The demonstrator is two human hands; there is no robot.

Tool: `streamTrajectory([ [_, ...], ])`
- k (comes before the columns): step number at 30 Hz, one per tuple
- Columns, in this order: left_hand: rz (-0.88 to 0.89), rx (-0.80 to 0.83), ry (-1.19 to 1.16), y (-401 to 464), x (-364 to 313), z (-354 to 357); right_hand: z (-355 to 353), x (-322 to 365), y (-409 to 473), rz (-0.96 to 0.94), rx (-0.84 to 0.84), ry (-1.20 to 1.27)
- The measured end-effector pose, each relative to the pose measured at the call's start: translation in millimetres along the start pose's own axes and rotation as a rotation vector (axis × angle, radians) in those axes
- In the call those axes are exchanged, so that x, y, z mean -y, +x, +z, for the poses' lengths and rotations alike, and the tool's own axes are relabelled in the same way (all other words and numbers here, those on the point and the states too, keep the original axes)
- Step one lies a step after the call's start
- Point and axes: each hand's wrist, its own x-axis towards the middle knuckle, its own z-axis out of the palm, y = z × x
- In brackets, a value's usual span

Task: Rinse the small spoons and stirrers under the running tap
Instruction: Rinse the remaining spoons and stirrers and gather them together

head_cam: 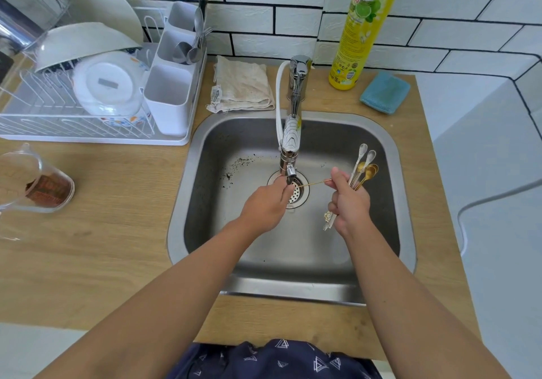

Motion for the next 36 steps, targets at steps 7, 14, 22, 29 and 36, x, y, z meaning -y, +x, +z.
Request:
streamTrajectory([
  [7,0.203,-0.069,0.213,1.4,3.0,-0.3,1.6,2.3,1.2,-0.001,-0.082,-0.049],
  [14,0.054,-0.026,-0.022,1.0,0.8,-1.2,14.0,4.5,-10.3,0.012,0.133,-0.039],
  [22,-0.202,0.103,-0.656,-24.7,7.7,-1.9,44.4,-19.2,-39.8,0.097,0.344,-0.187],
  [29,-0.207,0.218,-0.565,-49.1,19.6,-21.3,46.7,-24.9,-31.6,0.171,0.254,-0.082],
  [36,-0.194,0.189,-0.441,-52.8,20.4,-27.2,55.3,-28.6,-41.3,0.162,0.303,-0.155],
])
